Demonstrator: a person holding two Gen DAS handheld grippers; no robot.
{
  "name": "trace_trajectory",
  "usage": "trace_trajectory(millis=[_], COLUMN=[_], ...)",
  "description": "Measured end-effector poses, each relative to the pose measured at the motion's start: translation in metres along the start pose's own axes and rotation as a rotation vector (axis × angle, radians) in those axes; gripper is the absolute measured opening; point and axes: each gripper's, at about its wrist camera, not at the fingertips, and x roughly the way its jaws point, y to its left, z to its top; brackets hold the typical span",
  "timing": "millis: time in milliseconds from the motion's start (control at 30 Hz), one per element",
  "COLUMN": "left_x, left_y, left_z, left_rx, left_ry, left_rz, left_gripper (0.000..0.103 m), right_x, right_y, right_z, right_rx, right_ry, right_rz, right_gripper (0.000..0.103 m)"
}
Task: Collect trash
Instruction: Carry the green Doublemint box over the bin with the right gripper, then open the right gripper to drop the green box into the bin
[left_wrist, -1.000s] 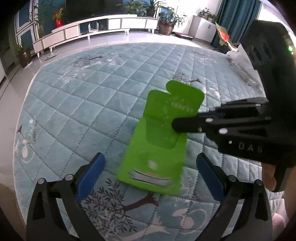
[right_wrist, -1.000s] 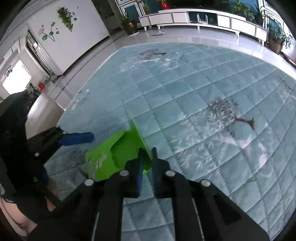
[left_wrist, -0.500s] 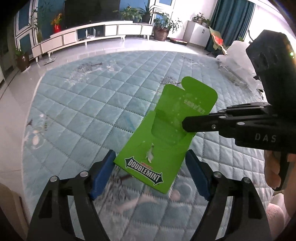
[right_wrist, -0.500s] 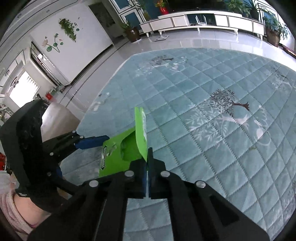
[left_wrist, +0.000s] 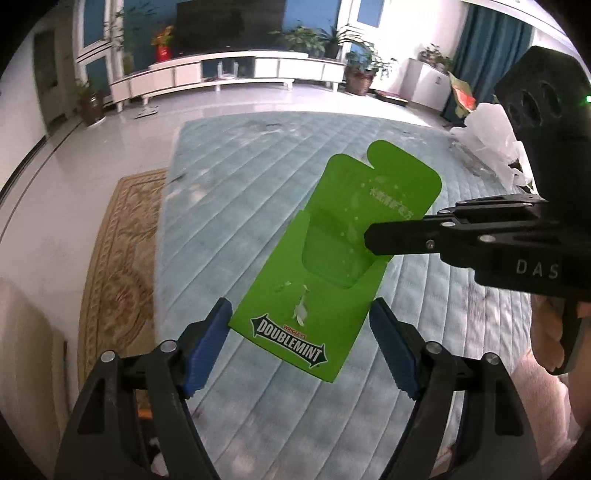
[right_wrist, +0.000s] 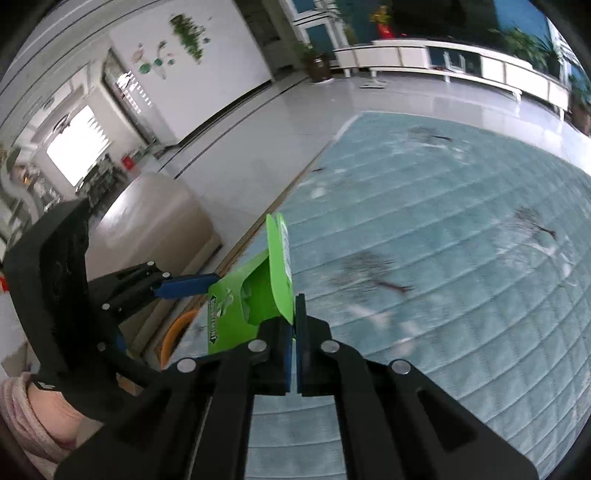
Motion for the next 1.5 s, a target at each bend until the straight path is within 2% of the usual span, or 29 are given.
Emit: trace_trajectory(millis=[167, 400, 567, 800, 1067, 1333, 1500], left_x=[-0.04, -0.083, -0.098, -0.1, -0.083, -0.049, -0.038], left_y=[0.031, 0.087, 0.125, 0.167, 0.201, 0.225, 0.236], left_z=[-0.047, -0.116, -0.158, -0.202, -0.235, -0.25, -0.258], left_rx=[-0.044, -0.171, -0.254, -0.353, -0.429, -0.465, -0.484], left_ry=[-0.006, -0.006, 0.01, 0.039, 0.066, 0.112, 0.137], left_rz=[0.048, 0.101, 0.138, 0.168, 0.156, 0.136, 0.164], left_gripper=[0.076, 0.076, 0.076, 0.076, 0.076, 0.077, 0.08], right_x=[0.019, 0.057, 0.094, 0.139, 0.182, 0.222, 0.237], right_y=[0.057, 0.148, 0.197, 0.247, 0.262, 0.258, 0.256], right_z=[-0.013, -0.025, -0.033, -0.04, -0.048, -0.056, -0.054], right_rx=[-0.046, -0.163, -0.219, -0.295, -0.328, -0.327, -0.32], right_ry=[0.046, 0.105, 0.16, 0.237, 0.312, 0.391, 0.409], right_rz=[0.044, 0.089, 0.148, 0.176, 0.171, 0.129, 0.119], right_gripper=[0.001, 0.001, 0.001, 0.001, 0.001, 0.002, 0.009])
